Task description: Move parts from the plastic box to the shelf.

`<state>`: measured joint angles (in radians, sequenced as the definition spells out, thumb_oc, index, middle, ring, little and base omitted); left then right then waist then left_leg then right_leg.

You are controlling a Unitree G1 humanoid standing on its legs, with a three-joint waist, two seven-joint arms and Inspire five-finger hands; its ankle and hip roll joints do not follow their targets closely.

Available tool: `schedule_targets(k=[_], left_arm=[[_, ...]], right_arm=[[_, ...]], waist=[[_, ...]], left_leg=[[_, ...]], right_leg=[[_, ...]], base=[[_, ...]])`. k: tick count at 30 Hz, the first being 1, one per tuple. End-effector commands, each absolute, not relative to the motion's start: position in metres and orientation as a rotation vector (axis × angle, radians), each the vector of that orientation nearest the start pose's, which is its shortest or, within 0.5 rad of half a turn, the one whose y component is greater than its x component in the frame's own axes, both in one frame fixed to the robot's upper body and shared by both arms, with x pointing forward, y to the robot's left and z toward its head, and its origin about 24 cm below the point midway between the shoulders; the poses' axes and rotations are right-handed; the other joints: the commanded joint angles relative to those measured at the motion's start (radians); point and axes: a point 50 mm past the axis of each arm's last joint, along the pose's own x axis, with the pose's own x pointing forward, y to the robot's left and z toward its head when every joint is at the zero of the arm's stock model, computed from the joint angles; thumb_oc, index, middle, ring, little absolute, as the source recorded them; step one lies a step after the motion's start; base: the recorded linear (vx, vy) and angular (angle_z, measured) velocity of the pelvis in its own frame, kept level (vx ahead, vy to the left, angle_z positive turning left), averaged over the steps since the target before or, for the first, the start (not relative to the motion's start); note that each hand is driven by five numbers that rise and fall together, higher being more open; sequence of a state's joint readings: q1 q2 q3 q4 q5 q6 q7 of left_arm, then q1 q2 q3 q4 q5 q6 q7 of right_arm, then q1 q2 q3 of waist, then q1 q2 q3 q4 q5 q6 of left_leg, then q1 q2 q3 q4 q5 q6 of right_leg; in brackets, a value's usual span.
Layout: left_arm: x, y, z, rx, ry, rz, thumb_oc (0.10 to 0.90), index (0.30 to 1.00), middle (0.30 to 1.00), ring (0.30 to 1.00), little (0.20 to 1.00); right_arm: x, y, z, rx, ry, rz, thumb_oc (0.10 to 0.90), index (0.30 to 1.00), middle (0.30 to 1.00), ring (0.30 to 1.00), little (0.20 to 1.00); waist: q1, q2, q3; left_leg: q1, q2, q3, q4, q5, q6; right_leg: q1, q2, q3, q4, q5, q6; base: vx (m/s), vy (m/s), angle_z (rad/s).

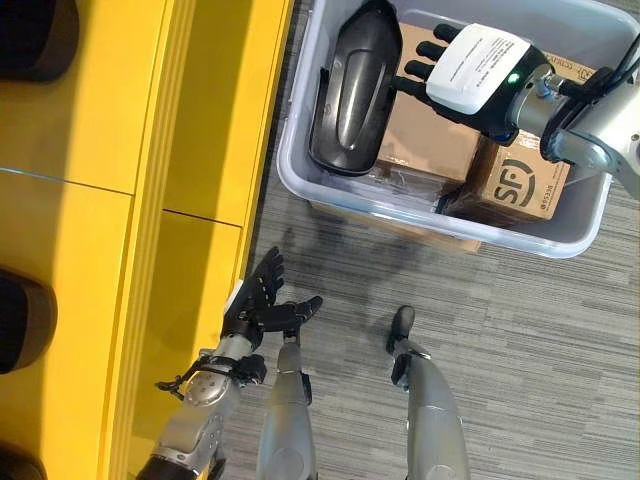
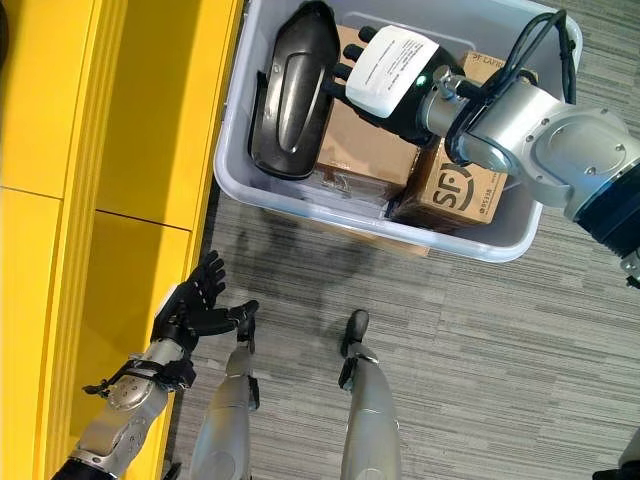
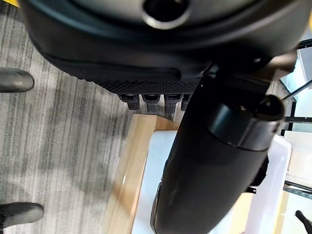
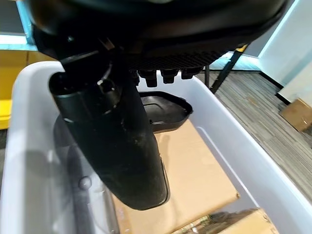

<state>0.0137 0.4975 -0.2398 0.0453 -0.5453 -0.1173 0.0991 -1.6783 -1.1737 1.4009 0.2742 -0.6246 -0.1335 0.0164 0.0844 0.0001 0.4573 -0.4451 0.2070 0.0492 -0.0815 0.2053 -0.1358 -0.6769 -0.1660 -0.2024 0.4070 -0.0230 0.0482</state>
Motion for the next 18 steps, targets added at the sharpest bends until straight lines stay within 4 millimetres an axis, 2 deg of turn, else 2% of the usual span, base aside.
schedule_targets(k=[1, 11, 12, 18], left_arm=[[0.241, 0.2, 0.069, -0.019, -0.099, -0.126, 0.9, 1.0, 1.0, 1.0, 1.0], [0.239, 0.209, 0.071, 0.039, -0.091, -0.135, 0.9, 1.0, 1.0, 1.0, 1.0], [0.238, 0.213, 0.072, 0.065, -0.086, -0.142, 0.9, 1.0, 1.0, 1.0, 1.0], [0.237, 0.215, 0.074, 0.086, -0.083, -0.154, 0.9, 1.0, 1.0, 1.0, 1.0]], right_arm=[[0.33, -0.15, 0.377, -2.38, -0.807, 0.034, 0.9, 1.0, 1.0, 1.0, 1.0], [0.327, -0.145, 0.367, -2.396, -0.773, 0.145, 0.9, 1.0, 1.0, 1.0, 1.0], [0.325, -0.141, 0.365, -2.421, -0.779, 0.177, 0.9, 1.0, 1.0, 1.0, 1.0], [0.319, -0.13, 0.361, -2.44, -0.804, 0.248, 0.9, 1.0, 1.0, 1.0, 1.0]], waist=[[0.027, -0.044, -0.026], [0.049, -0.085, -0.023], [0.055, -0.106, -0.026], [0.063, -0.126, -0.031]], left_leg=[[0.028, 0.077, 0.016, -0.006, 0.058, -0.045], [0.008, 0.07, 0.0, -0.006, 0.059, -0.046], [0.005, 0.069, -0.005, -0.006, 0.06, -0.048], [0.005, 0.063, -0.015, -0.006, 0.062, -0.053]], right_leg=[[0.122, 0.018, 0.041, 0.004, -0.106, 0.065], [0.097, 0.013, 0.034, 0.019, -0.11, 0.061], [0.093, 0.013, 0.033, 0.019, -0.111, 0.061], [0.09, 0.009, 0.025, 0.026, -0.114, 0.06]], base=[[0.0, 0.005, 0.04], [0.0, 0.0, 0.03], [0.01, 0.002, 0.04], [0.01, 0.001, 0.05]])
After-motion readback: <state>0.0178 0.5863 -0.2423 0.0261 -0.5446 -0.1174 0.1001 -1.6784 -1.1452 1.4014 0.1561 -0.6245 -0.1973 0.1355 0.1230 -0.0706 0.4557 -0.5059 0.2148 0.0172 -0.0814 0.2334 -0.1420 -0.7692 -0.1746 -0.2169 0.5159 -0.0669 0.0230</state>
